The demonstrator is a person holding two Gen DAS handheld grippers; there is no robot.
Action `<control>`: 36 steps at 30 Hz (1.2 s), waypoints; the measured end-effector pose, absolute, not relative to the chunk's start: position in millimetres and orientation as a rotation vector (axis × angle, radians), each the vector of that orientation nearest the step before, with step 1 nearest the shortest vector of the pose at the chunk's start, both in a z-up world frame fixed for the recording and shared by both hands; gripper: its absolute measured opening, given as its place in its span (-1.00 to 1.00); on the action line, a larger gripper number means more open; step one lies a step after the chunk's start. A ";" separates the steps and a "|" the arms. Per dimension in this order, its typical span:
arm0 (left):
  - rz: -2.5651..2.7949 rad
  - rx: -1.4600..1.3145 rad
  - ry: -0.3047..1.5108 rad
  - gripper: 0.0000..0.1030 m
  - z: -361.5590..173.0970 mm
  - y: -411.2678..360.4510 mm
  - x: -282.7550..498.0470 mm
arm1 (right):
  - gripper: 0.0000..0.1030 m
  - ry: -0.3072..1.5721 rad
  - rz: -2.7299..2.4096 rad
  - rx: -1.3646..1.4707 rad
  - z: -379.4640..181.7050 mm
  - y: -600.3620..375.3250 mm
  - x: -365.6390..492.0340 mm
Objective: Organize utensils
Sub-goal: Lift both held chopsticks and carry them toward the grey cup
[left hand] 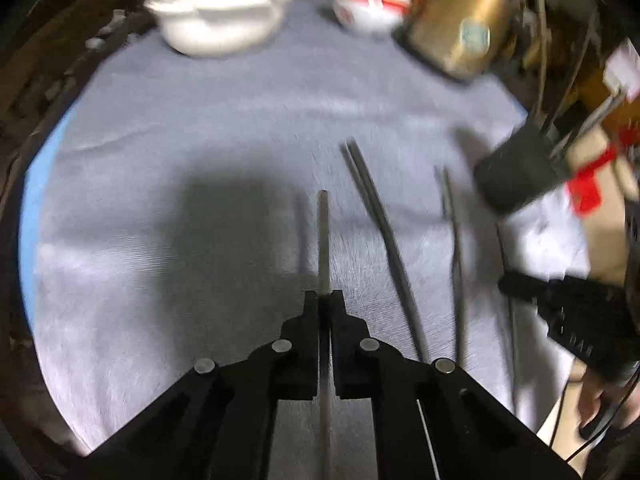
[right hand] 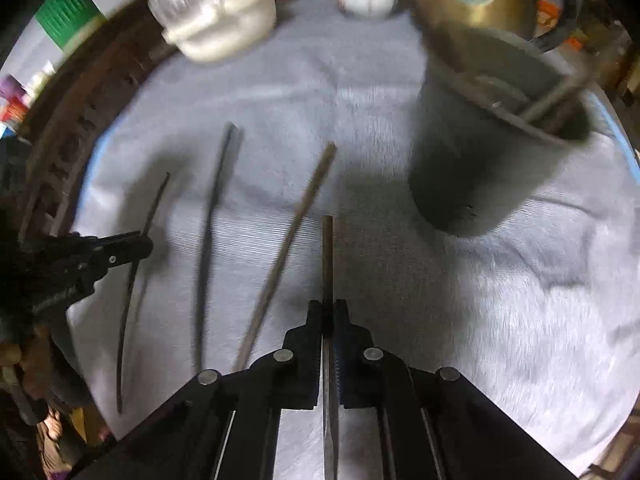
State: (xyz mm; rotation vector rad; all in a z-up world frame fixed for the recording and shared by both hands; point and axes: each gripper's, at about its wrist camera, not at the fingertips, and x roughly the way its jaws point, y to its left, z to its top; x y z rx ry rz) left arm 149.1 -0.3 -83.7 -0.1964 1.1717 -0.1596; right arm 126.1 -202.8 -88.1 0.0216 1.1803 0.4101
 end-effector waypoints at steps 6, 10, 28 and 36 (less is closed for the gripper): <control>-0.144 -0.242 0.835 -0.90 -24.5 11.8 113.1 | -0.88 0.862 0.355 0.187 -29.5 -238.6 90.4; -0.102 -0.228 0.624 -0.90 5.9 9.7 96.3 | -0.88 0.653 0.285 0.218 1.6 -248.2 73.2; 0.031 -0.167 0.362 -0.90 -1.8 -6.9 83.2 | -0.88 0.314 0.034 0.098 -7.1 -243.5 74.9; 0.024 -0.151 0.356 -0.89 -9.5 -2.7 63.1 | -0.88 0.304 0.035 0.084 -7.2 -251.4 55.8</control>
